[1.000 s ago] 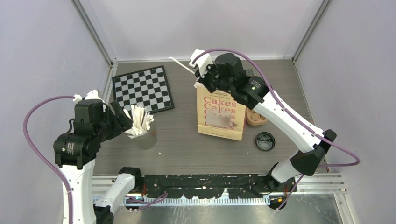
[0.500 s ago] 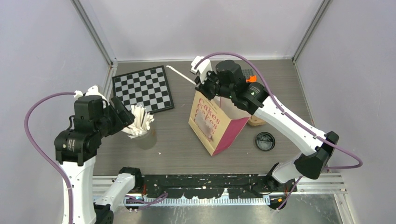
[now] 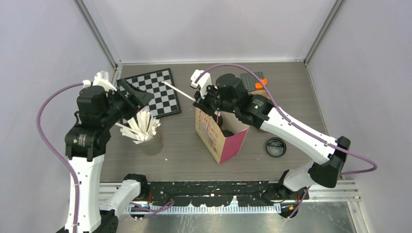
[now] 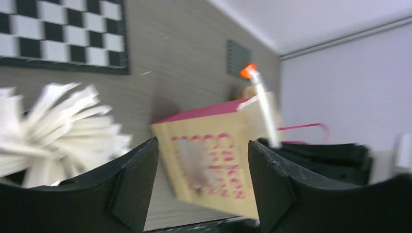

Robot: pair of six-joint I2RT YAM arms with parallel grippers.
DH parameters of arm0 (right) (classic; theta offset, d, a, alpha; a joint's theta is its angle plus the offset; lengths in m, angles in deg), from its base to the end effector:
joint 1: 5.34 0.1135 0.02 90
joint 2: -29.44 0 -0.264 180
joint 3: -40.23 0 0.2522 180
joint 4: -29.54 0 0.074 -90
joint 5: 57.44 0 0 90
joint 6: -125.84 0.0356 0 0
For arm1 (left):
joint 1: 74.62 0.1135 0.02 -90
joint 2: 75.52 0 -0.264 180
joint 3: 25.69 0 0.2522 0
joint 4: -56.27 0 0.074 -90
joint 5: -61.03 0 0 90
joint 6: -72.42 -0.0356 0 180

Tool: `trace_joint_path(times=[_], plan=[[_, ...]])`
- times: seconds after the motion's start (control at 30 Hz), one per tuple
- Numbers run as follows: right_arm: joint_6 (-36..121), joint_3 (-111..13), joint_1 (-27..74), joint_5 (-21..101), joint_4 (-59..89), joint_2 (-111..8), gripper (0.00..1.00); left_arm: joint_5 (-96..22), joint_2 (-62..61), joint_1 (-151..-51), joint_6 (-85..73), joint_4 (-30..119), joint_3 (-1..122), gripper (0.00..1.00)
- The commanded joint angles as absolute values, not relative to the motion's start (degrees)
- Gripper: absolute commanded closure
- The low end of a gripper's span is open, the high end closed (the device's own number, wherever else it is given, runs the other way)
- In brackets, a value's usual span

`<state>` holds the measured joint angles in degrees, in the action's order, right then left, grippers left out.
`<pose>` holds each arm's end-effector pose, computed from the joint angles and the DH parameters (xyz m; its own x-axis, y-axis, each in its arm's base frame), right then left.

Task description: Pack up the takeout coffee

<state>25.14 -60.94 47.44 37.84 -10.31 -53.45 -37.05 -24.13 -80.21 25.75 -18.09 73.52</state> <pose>0.1961 0.2636 0.4143 -0.0617 -0.3868 -0.9201 -0.8713 0.4705 -0.1394 0.1213 -0.0169 0.4579 -0.4755 -0.6361 -0.6077 -0.1440 0.7377 -0.6596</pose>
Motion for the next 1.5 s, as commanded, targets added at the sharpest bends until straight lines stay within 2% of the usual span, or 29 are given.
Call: trace_joint_path(times=[0.0,0.1,0.33,0.6,0.87,1.07,1.3,1.37,1.43,1.47], plan=[[27.38,-59.72,48.08,38.10,-4.31,-50.57,0.87,-46.79,-24.00,-80.08,41.20,8.22,66.09,0.31],[28.02,-58.87,48.35,38.33,-3.48,-50.37,0.87,-47.31,-22.85,-80.07,44.41,17.76,62.38,0.32],[30.15,-56.12,48.78,38.51,-0.47,-49.57,0.87,-47.81,-21.56,-80.07,42.52,22.95,59.90,0.32],[30.61,-55.56,48.98,37.56,0.91,-49.46,0.87,-49.68,-21.80,-80.07,44.12,22.29,57.82,0.42],[30.88,-55.42,49.51,36.90,1.63,-49.58,0.86,-50.91,-21.96,-80.16,45.01,20.95,55.89,0.41],[30.92,-55.35,50.09,36.80,1.86,-49.91,0.86,-52.52,-20.94,-80.17,45.47,21.60,55.91,0.45],[31.04,-55.38,50.35,36.54,2.04,-50.58,0.85,-53.81,-21.07,-80.17,46.68,20.91,55.45,0.65],[31.14,-55.42,50.50,36.57,2.06,-50.71,0.84,-54.06,-20.94,-80.18,46.67,20.89,55.84,0.77],[31.44,-55.60,50.59,36.46,2.02,-50.72,0.80,-53.51,-21.10,-80.18,46.20,20.86,56.41,0.95],[31.75,-55.75,50.57,36.55,1.97,-50.70,0.78,-53.20,-21.16,-80.16,45.82,20.65,56.88,1.00]])
